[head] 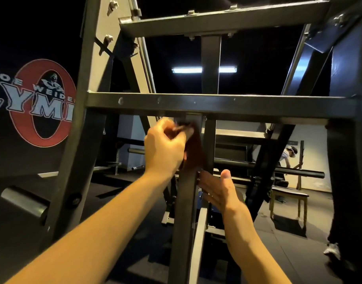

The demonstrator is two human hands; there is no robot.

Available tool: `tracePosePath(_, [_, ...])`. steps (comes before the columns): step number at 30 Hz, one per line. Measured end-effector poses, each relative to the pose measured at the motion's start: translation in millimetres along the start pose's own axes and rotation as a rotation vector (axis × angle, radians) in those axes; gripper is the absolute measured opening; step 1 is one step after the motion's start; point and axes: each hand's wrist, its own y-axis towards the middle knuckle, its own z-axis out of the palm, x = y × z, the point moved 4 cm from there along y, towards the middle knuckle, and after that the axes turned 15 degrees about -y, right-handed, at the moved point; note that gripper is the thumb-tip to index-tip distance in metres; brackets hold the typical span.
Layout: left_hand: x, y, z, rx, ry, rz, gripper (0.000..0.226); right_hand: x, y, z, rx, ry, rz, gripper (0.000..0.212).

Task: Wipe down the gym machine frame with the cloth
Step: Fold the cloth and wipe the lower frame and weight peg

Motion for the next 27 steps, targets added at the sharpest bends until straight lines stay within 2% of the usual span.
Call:
tracePosePath(2, [-5, 21, 8, -0.054, -0.053, -0.014, 0.022, 2, -2, 0, -0.002, -0.011, -0.007, 0.071])
tracePosePath(5, [8, 5, 4, -0.054, -0.091, -0.074, 0.018, 1, -1, 1, -0.005, -0.025, -0.067, 0.052])
tracePosePath(6, [15, -6, -1, -0.032, -0.082, -0.093, 0.017, 1, 3, 2, -0.004, -0.016, -0.039, 0.052])
tracePosePath(8, [20, -18, -8, 0.004, -0.049, -0.106, 0.018, -2, 17, 2, 0.03, -0.023, 0.072, 0.067])
tracePosePath(9, [18, -15, -8, 0.004, -0.042, -0.091, 0.018, -7, 19, -1, 0.077, 0.004, 0.026, 0.069])
tracePosePath(12, [0, 16, 4, -0.057, -0.018, -0.048, 0.021, -17, 28, -5, 0.076, 0.0, -0.047, 0.068])
tracePosePath(14, [-6, 25, 11, -0.092, -0.049, -0.072, 0.025, -10, 25, 7, 0.042, 0.005, 0.056, 0.063])
tracePosePath(15, [-5, 21, 11, -0.087, -0.069, -0.094, 0.026, -13, 21, 5, 0.021, 0.013, 0.042, 0.062])
tracePosePath(17, [6, -2, 2, -0.039, -0.084, -0.159, 0.026, -17, 18, 3, 0.015, 0.039, 0.018, 0.062])
tracePosePath(20, [26, -43, -19, 0.066, -0.054, -0.279, 0.023, -19, 25, 7, 0.078, 0.046, 0.082, 0.084])
tracePosePath(21, [27, -45, -21, 0.084, -0.039, -0.29, 0.021, -19, 26, 7, 0.06, 0.044, 0.069, 0.081])
tracePosePath(22, [25, -39, -21, 0.091, -0.018, -0.273, 0.021, -20, 25, 7, 0.032, 0.032, 0.053, 0.077])
tracePosePath(25, [5, -3, -7, 0.057, 0.023, -0.154, 0.024, -16, 8, 8, 0.007, 0.018, 0.049, 0.089])
tracePosePath(27, [-4, 14, 2, 0.005, 0.016, -0.109, 0.028, -13, 1, 9, 0.009, 0.006, -0.021, 0.075])
